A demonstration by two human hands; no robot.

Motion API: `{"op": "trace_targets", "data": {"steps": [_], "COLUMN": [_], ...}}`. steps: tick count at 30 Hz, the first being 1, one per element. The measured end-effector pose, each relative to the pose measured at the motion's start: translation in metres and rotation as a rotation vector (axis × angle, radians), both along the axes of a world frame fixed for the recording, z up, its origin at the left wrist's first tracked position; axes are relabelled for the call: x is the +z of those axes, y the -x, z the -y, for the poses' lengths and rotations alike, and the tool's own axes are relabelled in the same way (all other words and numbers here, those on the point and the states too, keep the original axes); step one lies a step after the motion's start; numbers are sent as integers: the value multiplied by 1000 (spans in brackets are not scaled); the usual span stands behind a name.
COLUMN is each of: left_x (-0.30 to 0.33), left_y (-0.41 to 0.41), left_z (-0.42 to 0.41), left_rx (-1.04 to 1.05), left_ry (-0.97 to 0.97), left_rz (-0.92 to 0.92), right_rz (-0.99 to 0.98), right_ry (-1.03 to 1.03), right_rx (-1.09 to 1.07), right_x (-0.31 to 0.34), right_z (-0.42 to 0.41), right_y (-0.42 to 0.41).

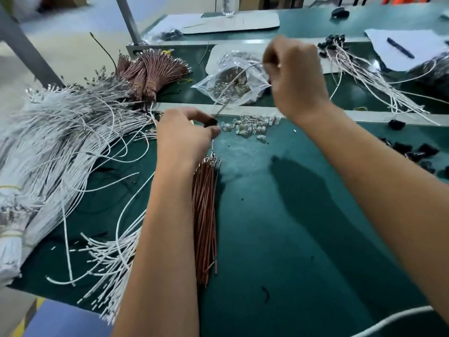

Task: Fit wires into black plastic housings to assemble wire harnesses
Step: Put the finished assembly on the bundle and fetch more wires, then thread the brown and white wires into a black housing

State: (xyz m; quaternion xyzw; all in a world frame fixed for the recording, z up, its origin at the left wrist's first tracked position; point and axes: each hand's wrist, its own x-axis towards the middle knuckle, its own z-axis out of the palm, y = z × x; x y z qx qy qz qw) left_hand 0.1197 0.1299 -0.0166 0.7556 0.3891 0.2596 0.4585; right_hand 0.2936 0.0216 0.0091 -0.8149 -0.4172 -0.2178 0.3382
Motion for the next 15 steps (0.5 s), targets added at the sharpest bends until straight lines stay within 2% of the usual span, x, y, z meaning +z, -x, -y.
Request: {"op": "trace_targets", "data": {"steps": [3,6,10,11,13,15], "left_x": [16,30,25,20,7,-7], "left_y": [-6,-26,-70,-82,-99,-107], "left_z": [22,50,91,102,119,130], "left_rx": [-224,-420,-463,-447,-387,-312], "left_ry": [86,335,649,705,769,763], "left_rz": [-14,99,306,336,356,342], "right_rz": [-52,-208,-462,-566,-937,-1241], "right_ry": [-34,-92,-157,-161,-153,-101], "right_rx": [-124,-198,-237,-220,-95,62], "right_x": [7,4,-11,-16,-27,-37], "right_z": [36,69,112,124,144,160], "right_y": [-25,-42,-32,-25,-8,9]}}
